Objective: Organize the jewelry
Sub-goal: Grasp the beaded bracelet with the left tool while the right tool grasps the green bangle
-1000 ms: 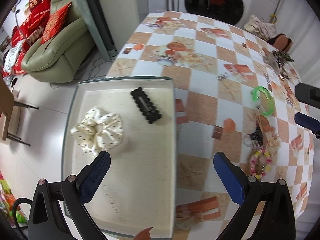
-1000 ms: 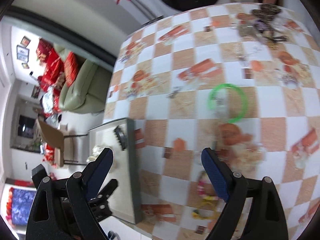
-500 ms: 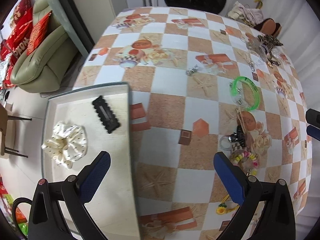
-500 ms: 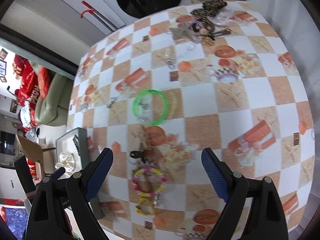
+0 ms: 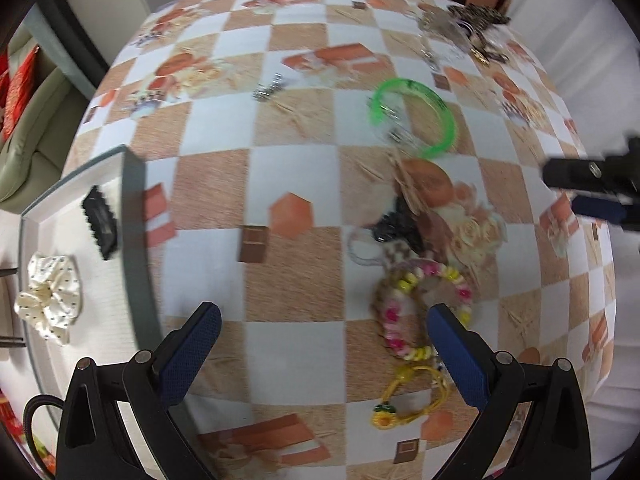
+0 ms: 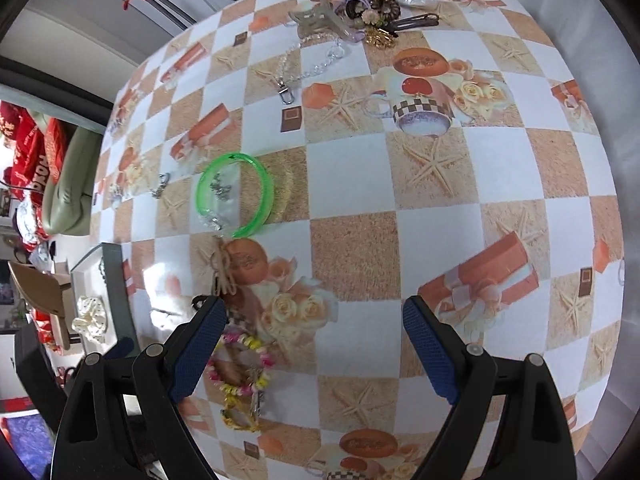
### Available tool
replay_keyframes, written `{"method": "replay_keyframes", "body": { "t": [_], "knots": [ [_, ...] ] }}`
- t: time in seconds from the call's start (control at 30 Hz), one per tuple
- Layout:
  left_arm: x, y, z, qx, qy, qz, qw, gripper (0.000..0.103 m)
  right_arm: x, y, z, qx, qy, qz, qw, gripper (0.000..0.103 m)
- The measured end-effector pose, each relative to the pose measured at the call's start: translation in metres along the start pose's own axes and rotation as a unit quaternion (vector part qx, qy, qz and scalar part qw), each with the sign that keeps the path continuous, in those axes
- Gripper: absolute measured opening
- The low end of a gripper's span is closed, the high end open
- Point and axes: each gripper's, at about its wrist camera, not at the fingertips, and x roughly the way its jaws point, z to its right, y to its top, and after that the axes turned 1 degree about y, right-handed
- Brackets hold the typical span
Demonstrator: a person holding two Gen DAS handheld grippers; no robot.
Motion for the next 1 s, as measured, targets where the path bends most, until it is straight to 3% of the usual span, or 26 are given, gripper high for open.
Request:
{"method": "replay_keyframes", "body": {
  "t": [0.17, 0.27, 0.37, 0.43, 0.53, 0.6, 0.63, 0.7, 0.77, 0.83, 0.87, 0.9, 1.0],
  "knots": [
    [0.006, -0.006, 0.015, 0.017, -0.006, -0.003, 0.9998, 0.095, 0.015, 0.016, -0.006, -0.018, -0.011, -0.006, 1.0, 0.092],
    [0.012, -0.007, 0.021, 0.02, -0.012, -0.011, 0.9997, 0.079, 0.025, 0.027, -0.012, -0.029, -0.014, -0.008, 0.999, 0.092],
    [0.019, -0.009, 0.024, 0.016, -0.015, -0.017, 0.9996, 0.078, 0.035, 0.037, -0.018, -0.038, -0.016, -0.01, 0.999, 0.092],
    [0.021, -0.01, 0.025, 0.011, -0.018, -0.021, 0.9996, 0.067, 0.042, 0.042, -0.023, -0.043, -0.015, -0.012, 0.999, 0.092],
    [0.024, -0.012, 0.026, 0.005, -0.02, -0.023, 0.9995, 0.065, 0.054, 0.051, -0.031, -0.052, -0.02, -0.012, 0.998, 0.091],
    [0.024, -0.013, 0.026, 0.003, -0.021, -0.023, 0.9995, 0.053, 0.06, 0.055, -0.036, -0.058, -0.025, -0.009, 0.998, 0.088],
    [0.025, -0.014, 0.027, 0.001, -0.023, -0.026, 0.9994, 0.051, 0.062, 0.057, -0.039, -0.061, -0.028, -0.007, 0.998, 0.086],
    [0.025, -0.015, 0.027, -0.001, -0.025, -0.025, 0.9994, 0.048, 0.068, 0.06, -0.043, -0.065, -0.037, -0.005, 0.997, 0.075],
    [0.024, -0.016, 0.029, 0.001, -0.026, -0.025, 0.9994, 0.04, 0.071, 0.061, -0.047, -0.069, -0.047, -0.001, 0.997, 0.072],
    [0.024, -0.019, 0.03, 0.001, -0.029, -0.022, 0.9993, 0.039, 0.072, 0.062, -0.053, -0.08, -0.056, 0.005, 0.995, 0.066],
    [0.024, -0.019, 0.03, 0.002, -0.031, -0.021, 0.9993, 0.026, 0.072, 0.062, -0.055, -0.085, -0.064, 0.01, 0.994, 0.056],
    [0.024, -0.02, 0.03, 0.002, -0.034, -0.022, 0.9992, 0.016, 0.072, 0.062, -0.056, -0.088, -0.071, 0.013, 0.994, 0.039],
    [0.02, -0.023, 0.03, -0.004, -0.041, -0.017, 0.999, 0.015, 0.071, 0.062, -0.055, -0.082, -0.065, 0.017, 0.994, 0.008]
  ]
}}
